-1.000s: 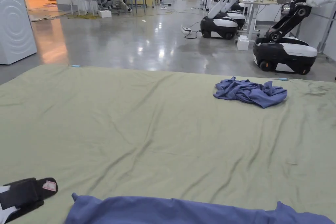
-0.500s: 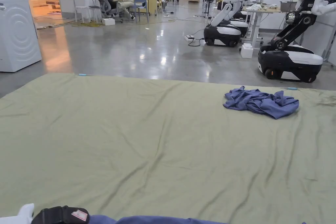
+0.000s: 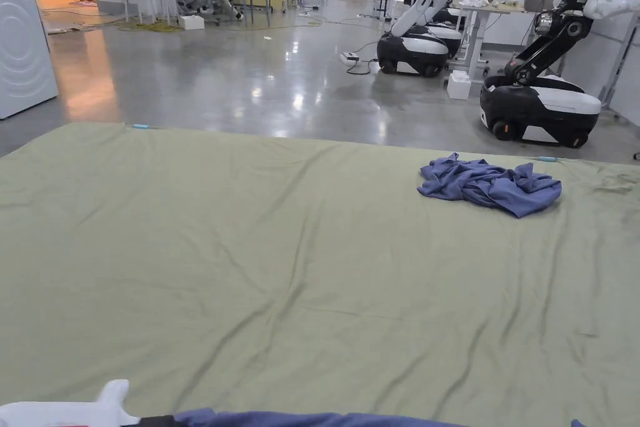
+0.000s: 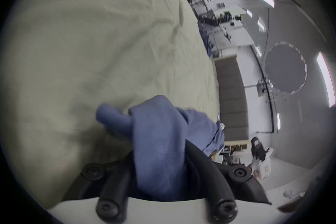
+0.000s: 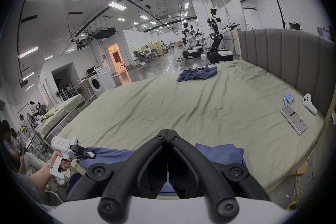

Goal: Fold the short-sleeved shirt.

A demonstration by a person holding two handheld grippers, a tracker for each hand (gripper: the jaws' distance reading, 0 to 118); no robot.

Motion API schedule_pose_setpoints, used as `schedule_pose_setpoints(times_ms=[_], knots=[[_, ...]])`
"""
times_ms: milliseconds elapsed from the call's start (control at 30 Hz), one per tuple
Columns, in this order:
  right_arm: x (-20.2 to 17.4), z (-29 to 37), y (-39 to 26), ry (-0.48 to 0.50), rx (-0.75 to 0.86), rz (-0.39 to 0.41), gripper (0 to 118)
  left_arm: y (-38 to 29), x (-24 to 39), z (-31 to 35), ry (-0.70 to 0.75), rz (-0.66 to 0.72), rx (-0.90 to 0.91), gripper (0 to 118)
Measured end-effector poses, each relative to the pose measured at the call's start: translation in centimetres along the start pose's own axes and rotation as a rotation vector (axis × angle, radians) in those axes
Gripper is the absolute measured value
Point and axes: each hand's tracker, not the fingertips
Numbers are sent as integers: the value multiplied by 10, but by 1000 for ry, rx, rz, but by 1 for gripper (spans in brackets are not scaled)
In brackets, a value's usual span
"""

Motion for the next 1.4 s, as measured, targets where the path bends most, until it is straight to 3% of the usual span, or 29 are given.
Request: schedule_pose_setpoints(times_ms=[100,300,367,500,633,767,833,867,900,967,1000,1133,1267,1300,1333,1367,1400], knots=[[0,1,4,5,13,3,3,-1,0,38,-14,10,66,9],[-7,3,-1,35,30,5,3,5,-27,117,134,106,219,9],[-6,0,-3,48,23,0,3,1,-15,125,216,72,216,9],[-4,-5,-6,71,11,-9,3,-14,44,116,333,-126,201,9],[-3,-7,-9,95,8,-8,3,-20,100,77,282,-281,137,9],[-7,1,-14,116,25,-6,3,-38,141,-1,521,-554,63,9],[-11,6,-16,105,24,11,3,-47,148,-41,556,-579,11,9],[-9,9,-18,95,22,20,3,-47,142,-60,550,-570,-20,13],[-8,11,-20,86,21,24,3,-47,138,-73,546,-567,-33,31],[-6,18,-23,76,15,26,3,-60,140,-94,453,-574,-102,90],[-3,20,-24,72,14,23,3,-65,144,-97,399,-565,-110,105],[10,29,-28,44,14,-7,3,-66,156,-85,338,-581,-48,105],[17,33,-32,35,25,-47,3,-57,162,-54,406,-539,133,102],[17,33,-32,36,27,-54,3,-58,163,-50,438,-559,178,92],[23,32,-36,35,28,-61,3,-60,162,-46,496,-608,210,74],[24,31,-37,35,27,-65,3,-64,160,-49,568,-652,225,46],[24,30,-37,34,26,-68,3,-69,157,-53,633,-688,225,10]])
